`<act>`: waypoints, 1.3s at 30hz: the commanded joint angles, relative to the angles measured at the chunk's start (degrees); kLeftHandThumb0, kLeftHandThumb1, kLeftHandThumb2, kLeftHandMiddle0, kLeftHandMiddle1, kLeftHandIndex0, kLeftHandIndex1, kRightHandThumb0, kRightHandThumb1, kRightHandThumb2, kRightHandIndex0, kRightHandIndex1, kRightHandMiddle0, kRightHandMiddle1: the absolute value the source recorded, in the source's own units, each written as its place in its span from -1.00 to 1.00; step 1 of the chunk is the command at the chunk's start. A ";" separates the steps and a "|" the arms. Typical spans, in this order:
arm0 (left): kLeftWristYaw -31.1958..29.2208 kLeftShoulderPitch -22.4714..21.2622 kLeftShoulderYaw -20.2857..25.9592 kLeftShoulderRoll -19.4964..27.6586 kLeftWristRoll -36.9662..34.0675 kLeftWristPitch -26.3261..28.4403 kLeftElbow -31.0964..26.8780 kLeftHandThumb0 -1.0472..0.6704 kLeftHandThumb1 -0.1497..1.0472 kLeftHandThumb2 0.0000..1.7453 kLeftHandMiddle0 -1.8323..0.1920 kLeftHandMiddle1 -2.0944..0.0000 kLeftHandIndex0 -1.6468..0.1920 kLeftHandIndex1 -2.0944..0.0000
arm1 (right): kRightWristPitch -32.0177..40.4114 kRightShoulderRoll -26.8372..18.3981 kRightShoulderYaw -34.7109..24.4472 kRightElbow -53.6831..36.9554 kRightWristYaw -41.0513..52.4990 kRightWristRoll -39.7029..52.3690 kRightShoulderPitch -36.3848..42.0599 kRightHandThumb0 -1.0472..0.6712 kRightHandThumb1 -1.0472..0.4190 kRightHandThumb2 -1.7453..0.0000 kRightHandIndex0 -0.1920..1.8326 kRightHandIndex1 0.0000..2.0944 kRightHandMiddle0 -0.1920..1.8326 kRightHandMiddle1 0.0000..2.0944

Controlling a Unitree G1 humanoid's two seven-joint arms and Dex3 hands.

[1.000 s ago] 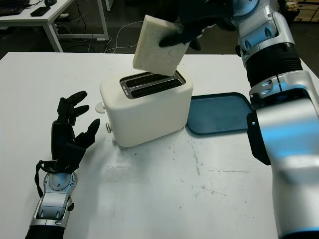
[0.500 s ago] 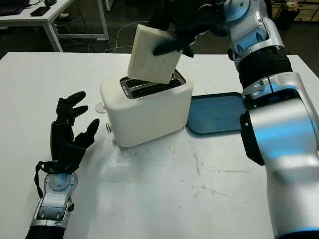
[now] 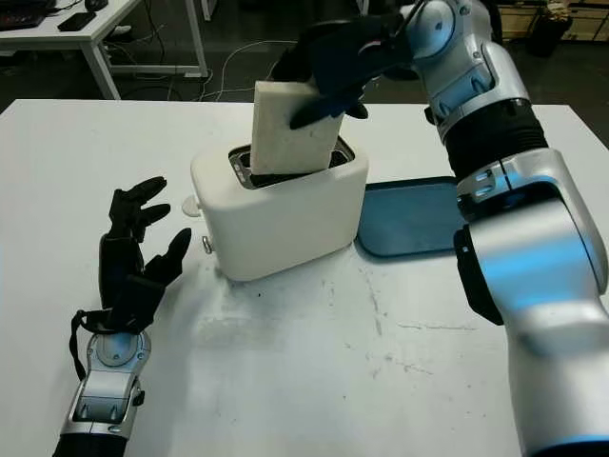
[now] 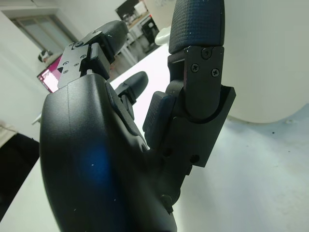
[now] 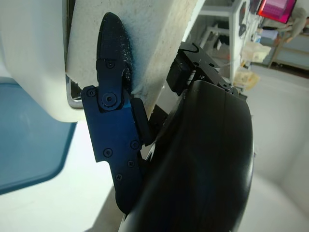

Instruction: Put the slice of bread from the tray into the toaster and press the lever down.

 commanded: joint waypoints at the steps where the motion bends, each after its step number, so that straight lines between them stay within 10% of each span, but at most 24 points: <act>1: 0.38 0.42 -0.24 0.04 0.58 -0.60 -0.76 -1.00 0.79 -0.57 0.81 -0.05 0.79 0.17 | -1.40 -0.80 0.34 -1.11 -1.64 -0.83 1.31 -0.33 -0.83 0.55 0.27 0.67 0.05 0.67; 33: 1.03 0.43 -0.59 -0.04 0.35 -1.05 -0.37 -1.00 0.79 -0.58 0.81 -0.06 0.79 0.15 | -8.80 -2.20 4.44 -1.12 -4.81 -6.45 3.20 -0.29 -0.83 0.60 0.20 0.67 -0.05 0.67; 39: 0.93 0.81 -0.63 0.10 0.52 -0.76 -0.94 -1.00 0.79 -0.57 0.81 -0.05 0.79 0.16 | -10.54 -2.45 4.89 -2.05 -4.76 -6.59 4.04 -0.51 -0.83 0.78 0.02 0.62 -0.08 0.42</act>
